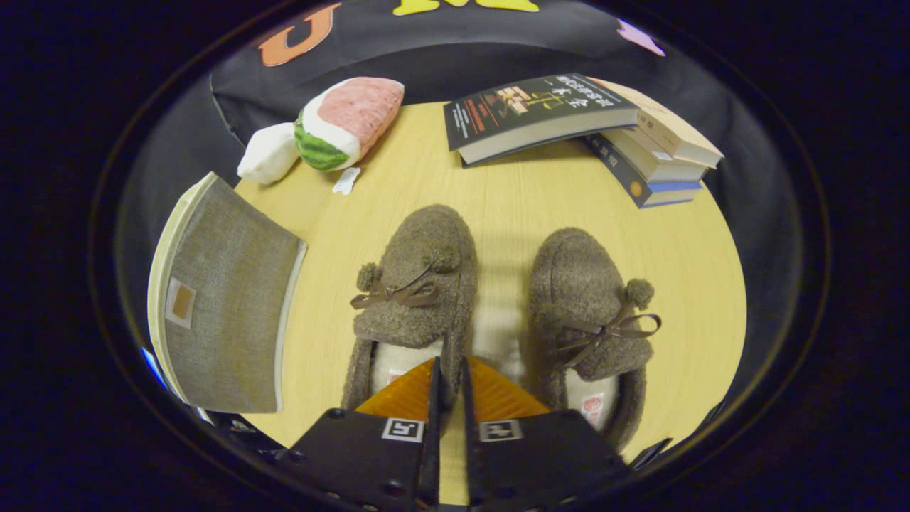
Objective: Open the storage box then place both shoes into the box .Put the left shoe in first, then the right shoe, with the right side of both shoes facing outward in a uniform manner.
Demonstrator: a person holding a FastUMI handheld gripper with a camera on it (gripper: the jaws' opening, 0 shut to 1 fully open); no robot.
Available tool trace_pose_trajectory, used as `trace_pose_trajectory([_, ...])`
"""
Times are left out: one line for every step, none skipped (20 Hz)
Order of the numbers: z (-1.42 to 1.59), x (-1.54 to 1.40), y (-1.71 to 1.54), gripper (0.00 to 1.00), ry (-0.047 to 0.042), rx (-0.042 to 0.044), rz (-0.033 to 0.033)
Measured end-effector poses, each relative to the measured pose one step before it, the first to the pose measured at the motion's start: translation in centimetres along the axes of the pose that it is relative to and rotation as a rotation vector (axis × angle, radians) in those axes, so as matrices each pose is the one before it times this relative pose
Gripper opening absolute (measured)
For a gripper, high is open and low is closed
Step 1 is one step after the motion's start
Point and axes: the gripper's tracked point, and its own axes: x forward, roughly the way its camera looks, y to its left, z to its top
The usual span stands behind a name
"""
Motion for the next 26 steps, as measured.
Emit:
trace_pose_trajectory([0.028, -0.366, 0.197, 0.12, 0.01448, 0.02038, 0.01033])
trace_pose_trajectory([0.353, 0.652, -0.220, 0.16, 0.01151, 0.01177, -0.01362])
trace_pose_trajectory([-0.519, -0.238, -0.166, 0.09, 0.00581, 0.01596, 0.00865])
trace_pose_trajectory([-0.065, 0.032, 0.405, 0.01, 0.01106, 0.00115, 0.00638])
trace_pose_trajectory([-0.089, -0.598, 0.088, 0.01, 0.01397, 0.01262, 0.01223])
trace_pose_trajectory([-0.151, -0.195, 0.268, 0.01, 0.00757, 0.02579, 0.01930])
trace_pose_trajectory([-0.211, -0.617, 0.415, 0.01, 0.01115, 0.02437, 0.02665])
trace_pose_trajectory([-0.299, -0.862, 0.524, 0.01, 0.01036, 0.01786, 0.02687])
trace_pose_trajectory([-0.098, -0.924, 0.309, 0.01, 0.00687, 0.01166, 0.01480])
trace_pose_trajectory([0.098, -1.021, 0.424, 0.01, -0.00161, 0.00758, 0.01469])
trace_pose_trajectory([0.120, -1.218, 0.570, 0.01, -0.00783, 0.00616, 0.01488])
trace_pose_trajectory([0.223, -1.265, 0.686, 0.01, -0.00926, 0.00064, 0.01546])
trace_pose_trajectory([0.172, -1.232, 0.822, 0.01, -0.00988, -0.00616, 0.01709])
trace_pose_trajectory([0.304, -1.292, 0.897, 0.01, -0.01252, -0.00605, 0.01555])
trace_pose_trajectory([0.323, -1.314, 1.021, 0.01, -0.01551, -0.00674, 0.01497])
trace_pose_trajectory([0.400, -1.276, 1.047, 0.01, -0.01432, -0.00783, 0.01306])
trace_pose_trajectory([0.312, -1.256, 1.302, 0.01, -0.01523, -0.00797, 0.01538])
trace_pose_trajectory([0.306, -1.055, 1.409, 0.01, -0.01282, -0.01274, 0.01425])
trace_pose_trajectory([0.186, -0.942, 1.610, 0.01, -0.00957, -0.01304, 0.01810])
trace_pose_trajectory([-0.016, -0.731, 1.746, 0.01, 0.00051, -0.00978, 0.02184])
trace_pose_trajectory([-0.137, -0.523, 1.799, 0.01, 0.00660, -0.00348, 0.02462])
trace_pose_trajectory([-0.231, -0.382, 1.919, 0.01, 0.01046, 0.00471, 0.02885])
trace_pose_trajectory([-0.463, -0.122, 1.925, 0.01, 0.01662, 0.00154, 0.02836])
trace_pose_trajectory([-0.521, 0.072, 1.855, 0.01, 0.02178, 0.01204, 0.02681])
trace_pose_trajectory([-0.624, 0.286, 1.776, 0.01, 0.02559, 0.01007, 0.02490])
trace_pose_trajectory([-0.517, 0.585, 1.685, 0.01, 0.02449, 0.00281, 0.02405])
